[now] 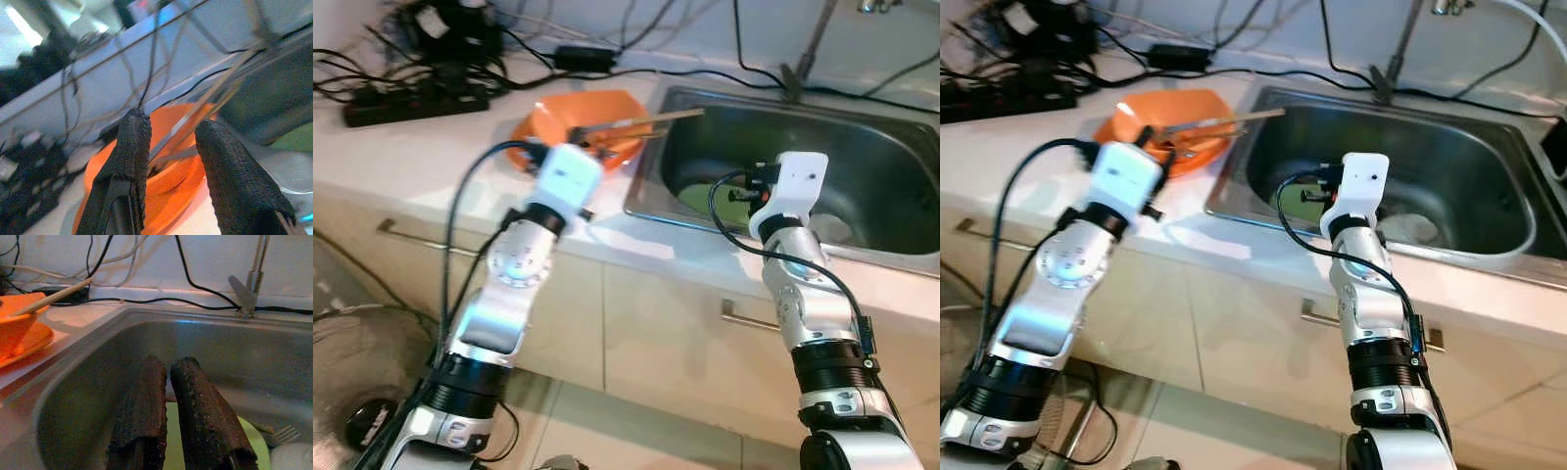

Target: Kitchen organization

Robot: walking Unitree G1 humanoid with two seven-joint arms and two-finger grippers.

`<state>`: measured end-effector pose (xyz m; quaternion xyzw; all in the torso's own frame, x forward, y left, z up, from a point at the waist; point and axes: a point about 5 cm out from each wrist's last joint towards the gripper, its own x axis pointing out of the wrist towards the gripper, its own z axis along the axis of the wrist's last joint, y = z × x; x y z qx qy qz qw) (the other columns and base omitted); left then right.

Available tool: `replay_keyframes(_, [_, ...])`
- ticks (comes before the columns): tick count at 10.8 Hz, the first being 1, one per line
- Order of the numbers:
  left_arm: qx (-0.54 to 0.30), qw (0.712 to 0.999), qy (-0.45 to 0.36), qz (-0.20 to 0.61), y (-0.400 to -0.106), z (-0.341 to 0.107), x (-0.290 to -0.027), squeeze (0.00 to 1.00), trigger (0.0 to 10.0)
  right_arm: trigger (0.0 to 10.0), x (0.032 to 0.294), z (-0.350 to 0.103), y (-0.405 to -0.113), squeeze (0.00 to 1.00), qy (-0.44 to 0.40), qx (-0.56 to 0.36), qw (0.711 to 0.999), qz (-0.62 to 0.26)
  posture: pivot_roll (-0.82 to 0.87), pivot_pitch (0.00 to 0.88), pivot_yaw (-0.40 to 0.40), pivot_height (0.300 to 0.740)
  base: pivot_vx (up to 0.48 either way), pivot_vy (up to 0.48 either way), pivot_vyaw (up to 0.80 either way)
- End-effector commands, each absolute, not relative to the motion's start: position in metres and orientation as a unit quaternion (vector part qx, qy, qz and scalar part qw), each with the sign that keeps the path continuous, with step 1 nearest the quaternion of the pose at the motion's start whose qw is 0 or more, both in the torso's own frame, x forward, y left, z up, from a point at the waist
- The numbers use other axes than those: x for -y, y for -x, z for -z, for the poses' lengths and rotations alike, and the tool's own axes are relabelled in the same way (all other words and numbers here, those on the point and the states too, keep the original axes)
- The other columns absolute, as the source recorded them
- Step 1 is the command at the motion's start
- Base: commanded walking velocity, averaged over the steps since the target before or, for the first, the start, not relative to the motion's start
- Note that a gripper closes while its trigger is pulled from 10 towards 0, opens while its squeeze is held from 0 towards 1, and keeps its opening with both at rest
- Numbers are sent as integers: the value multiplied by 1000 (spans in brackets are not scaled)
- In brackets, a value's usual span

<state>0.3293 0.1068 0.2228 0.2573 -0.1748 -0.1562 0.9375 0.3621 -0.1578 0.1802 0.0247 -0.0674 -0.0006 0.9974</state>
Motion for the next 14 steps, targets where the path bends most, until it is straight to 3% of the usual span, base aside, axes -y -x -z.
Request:
replay_keyframes(1, [192,925,-273,183,-328,-228,-95,0,10000,10000,159,-185,-364,0,-32,76,997,5,234,4,-5,740,0,0,0])
replay_keyframes(4, [187,902,-298,251,-342,-224,-55,0,10000,10000,161,-187,-365,0,-32,84,996,9,220,0,4,740,0,0,0])
replay_keyframes(7, [174,890,-326,267,-354,-222,-41,0,10000,10000,161,-186,-364,0,-33,87,996,14,208,8,15,740,0,0,0])
replay_keyframes(11, [177,897,-340,218,-345,-213,-87,0,10000,10000,164,-183,-363,0,-34,83,996,19,228,34,2,740,0,0,0])
replay_keyframes(12, [172,895,-353,211,-346,-211,-95,1000,10000,10000,161,-184,-364,0,-34,83,996,15,229,36,-3,740,0,0,0])
replay_keyframes(13, [170,891,-367,204,-349,-211,-99,1000,10000,10000,159,-185,-365,0,-35,84,996,11,225,35,-3,740,0,0,0])
replay_keyframes(14, [171,885,-382,202,-350,-213,-100,0,10000,10000,159,-185,-365,0,-34,85,996,10,223,34,-4,740,0,0,0])
